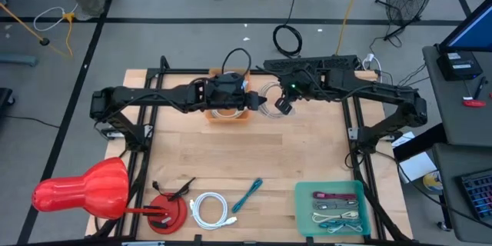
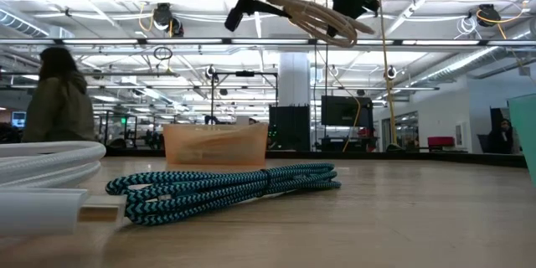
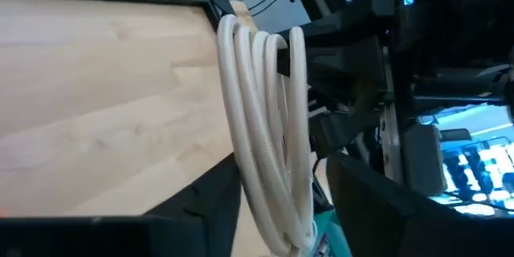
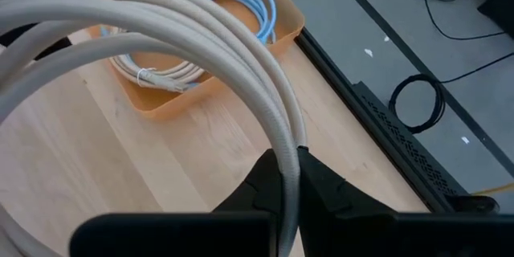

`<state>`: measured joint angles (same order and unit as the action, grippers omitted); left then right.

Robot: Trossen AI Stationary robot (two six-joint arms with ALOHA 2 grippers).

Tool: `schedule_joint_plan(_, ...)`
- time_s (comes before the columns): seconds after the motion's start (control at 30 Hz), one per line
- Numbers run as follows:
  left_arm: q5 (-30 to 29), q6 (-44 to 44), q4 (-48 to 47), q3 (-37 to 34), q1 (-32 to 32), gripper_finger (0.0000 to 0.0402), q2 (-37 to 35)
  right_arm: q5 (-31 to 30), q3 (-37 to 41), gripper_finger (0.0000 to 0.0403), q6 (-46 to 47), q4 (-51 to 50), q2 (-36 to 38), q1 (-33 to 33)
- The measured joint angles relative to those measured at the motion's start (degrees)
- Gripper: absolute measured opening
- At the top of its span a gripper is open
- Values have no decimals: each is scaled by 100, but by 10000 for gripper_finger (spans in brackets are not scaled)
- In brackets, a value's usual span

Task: Pick & Place USB Port
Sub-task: Put the brown usb cable into the orange bin

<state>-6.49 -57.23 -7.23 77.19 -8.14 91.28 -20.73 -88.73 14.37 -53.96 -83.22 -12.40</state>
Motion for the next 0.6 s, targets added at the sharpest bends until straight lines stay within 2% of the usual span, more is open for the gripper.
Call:
schedule_joint_plan(0.1, 19, 128, -216, 154, -2, 149, 85, -2, 1, 6, 4, 22, -3, 0)
schedule_joint_plan(0.17, 50, 233, -289, 443, -1, 131, 272, -9, 2, 6, 6, 68, -39, 2)
schedule_joint_plan(0.27, 156, 451, -924, 1043, -4, 115, 644, -23, 2, 6, 0, 25, -88, 2)
schedule_joint_plan(0.4, 164, 708, -2163, 1880, 2, 113, 1038, -82, 2, 6, 7, -107, -162, -34)
schedule_joint_plan(0.6, 7, 984, -3010, 2506, -32, 129, 1225, -152, 2, 6, 31, -189, -157, -46)
